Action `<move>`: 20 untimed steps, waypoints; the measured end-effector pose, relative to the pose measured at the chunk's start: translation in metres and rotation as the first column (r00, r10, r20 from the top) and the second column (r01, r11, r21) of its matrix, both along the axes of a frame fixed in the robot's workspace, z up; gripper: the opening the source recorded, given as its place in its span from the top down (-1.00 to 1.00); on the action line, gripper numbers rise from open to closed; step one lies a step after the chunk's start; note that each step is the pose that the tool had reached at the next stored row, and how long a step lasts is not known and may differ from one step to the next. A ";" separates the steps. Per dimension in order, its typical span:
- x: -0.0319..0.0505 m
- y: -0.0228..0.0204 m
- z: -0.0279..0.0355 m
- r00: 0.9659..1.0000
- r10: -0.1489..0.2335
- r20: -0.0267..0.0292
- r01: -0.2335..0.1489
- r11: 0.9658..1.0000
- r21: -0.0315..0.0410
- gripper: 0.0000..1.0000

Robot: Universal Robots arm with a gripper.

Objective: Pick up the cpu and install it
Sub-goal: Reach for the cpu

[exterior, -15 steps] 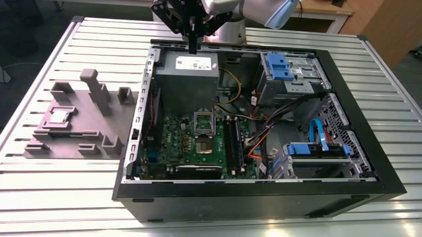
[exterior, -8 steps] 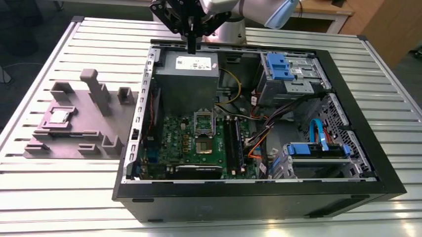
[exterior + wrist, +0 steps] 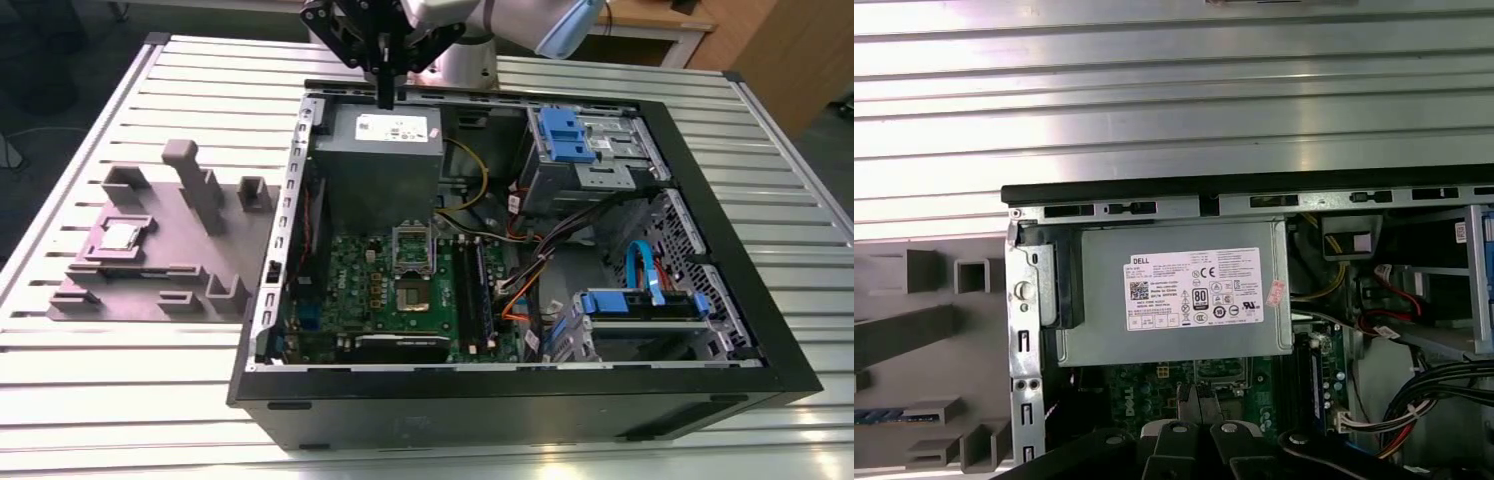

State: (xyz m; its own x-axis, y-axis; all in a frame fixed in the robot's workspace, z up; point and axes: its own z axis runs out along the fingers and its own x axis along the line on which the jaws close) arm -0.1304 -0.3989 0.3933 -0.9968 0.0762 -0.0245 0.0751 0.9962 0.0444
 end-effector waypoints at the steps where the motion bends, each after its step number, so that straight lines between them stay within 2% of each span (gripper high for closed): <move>1: -0.0004 0.0000 0.0000 1.000 0.000 0.000 0.000 1.000 0.000 0.79; 16: -0.0044 0.0000 0.0000 1.000 0.000 0.000 0.000 1.000 0.000 0.79; 18: -0.0091 0.0000 0.0000 1.000 0.000 0.000 0.000 1.000 0.000 0.79; 20: -0.0094 0.0000 0.0000 1.000 0.000 0.000 0.000 1.000 0.000 0.79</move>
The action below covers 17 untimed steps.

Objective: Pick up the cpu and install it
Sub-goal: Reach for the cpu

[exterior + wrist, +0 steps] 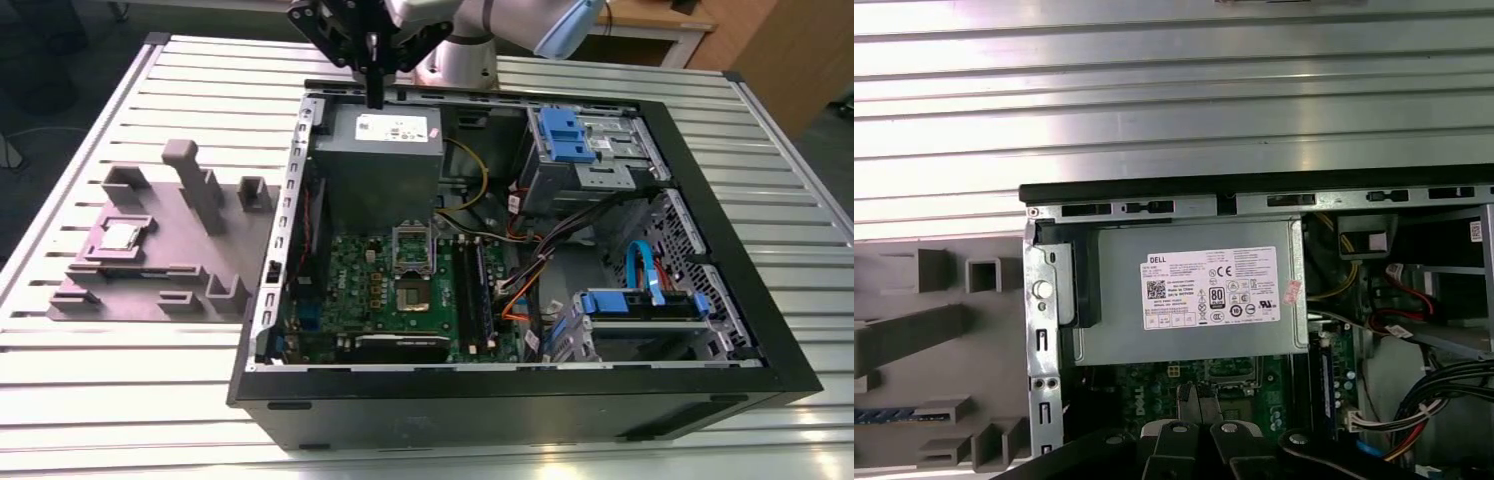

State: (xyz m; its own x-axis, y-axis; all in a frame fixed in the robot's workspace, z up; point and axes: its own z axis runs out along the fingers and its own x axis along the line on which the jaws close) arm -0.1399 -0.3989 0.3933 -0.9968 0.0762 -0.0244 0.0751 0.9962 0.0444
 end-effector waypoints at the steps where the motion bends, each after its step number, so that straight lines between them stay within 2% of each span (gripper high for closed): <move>1: -0.0002 0.0000 0.0000 1.000 0.000 0.000 0.000 1.000 0.000 0.79; 17: -0.0038 0.0000 0.0000 1.000 0.000 0.000 0.000 1.000 0.000 0.79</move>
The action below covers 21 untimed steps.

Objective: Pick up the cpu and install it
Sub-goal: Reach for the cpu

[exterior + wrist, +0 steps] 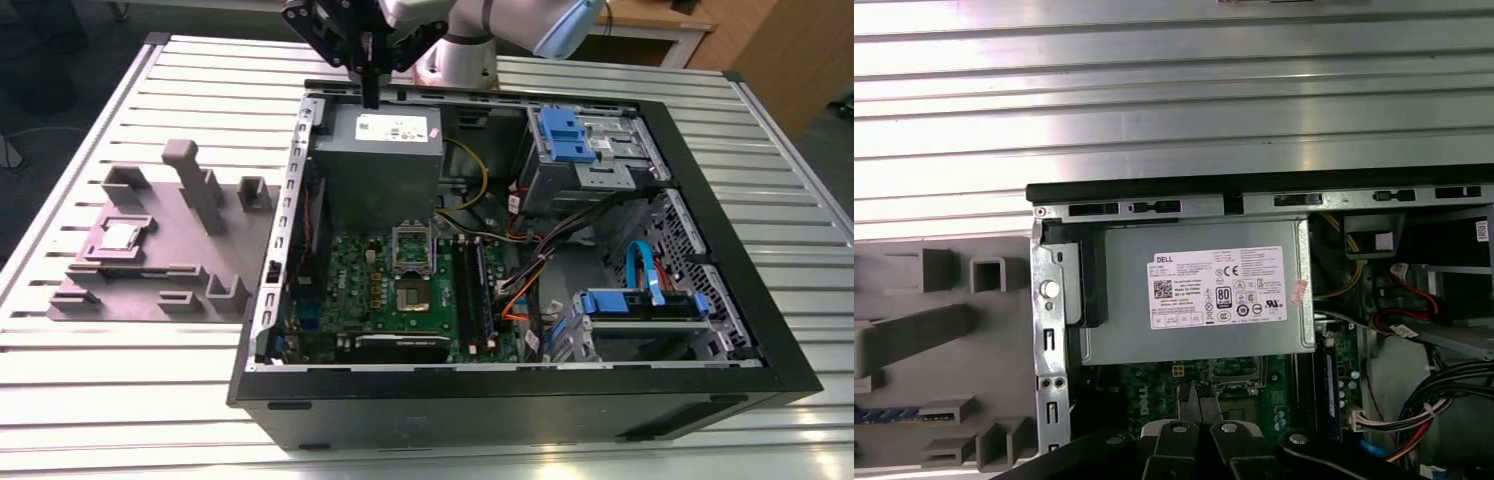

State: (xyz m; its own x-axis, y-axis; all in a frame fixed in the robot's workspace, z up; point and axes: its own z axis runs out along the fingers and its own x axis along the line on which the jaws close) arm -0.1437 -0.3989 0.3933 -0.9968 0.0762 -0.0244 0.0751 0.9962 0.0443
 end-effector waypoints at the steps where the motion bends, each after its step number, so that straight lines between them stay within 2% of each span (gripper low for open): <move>1: -0.0003 0.0000 0.0000 1.000 0.000 0.000 0.000 1.000 0.000 0.79; 21: -0.0046 0.0000 0.0000 1.000 0.000 0.000 0.000 1.000 0.000 0.79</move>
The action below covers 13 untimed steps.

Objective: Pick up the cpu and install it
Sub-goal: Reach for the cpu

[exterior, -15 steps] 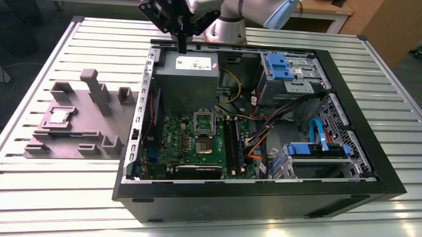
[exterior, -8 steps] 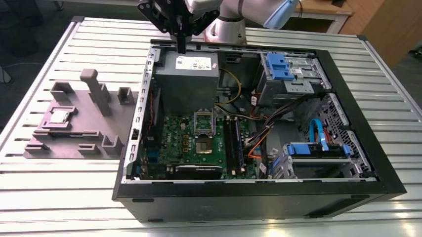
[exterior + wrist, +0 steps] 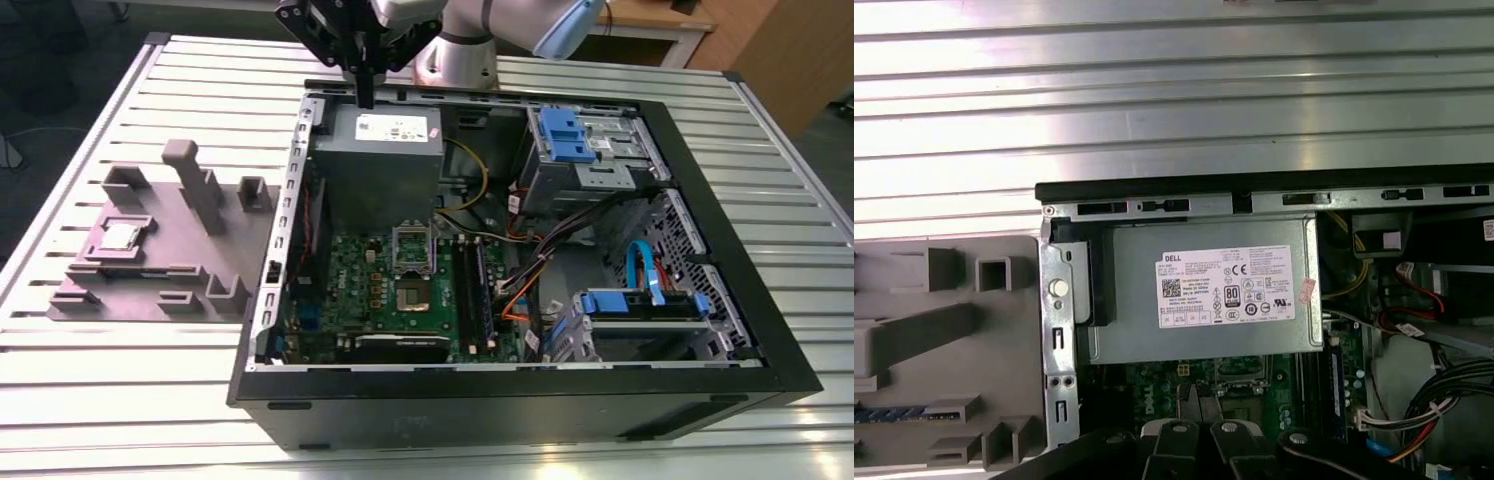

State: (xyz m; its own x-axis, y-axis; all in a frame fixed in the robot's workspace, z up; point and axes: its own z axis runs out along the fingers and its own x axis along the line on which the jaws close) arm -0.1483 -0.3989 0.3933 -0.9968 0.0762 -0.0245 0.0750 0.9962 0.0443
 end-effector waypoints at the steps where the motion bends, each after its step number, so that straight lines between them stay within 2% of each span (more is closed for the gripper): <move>1: -0.0001 0.0000 0.0000 1.000 0.000 0.000 0.000 1.000 0.000 0.79; 5: -0.0008 0.0000 0.0000 1.000 0.000 0.000 0.000 1.000 0.000 0.79; 7: -0.0047 0.0000 0.0000 1.000 0.000 0.000 0.000 1.000 0.000 0.79; 12: -0.0052 0.0000 0.0000 1.000 0.000 0.000 0.000 1.000 0.000 0.79; 13: -0.0125 0.0000 0.0000 1.000 0.000 0.000 0.000 1.000 0.000 0.79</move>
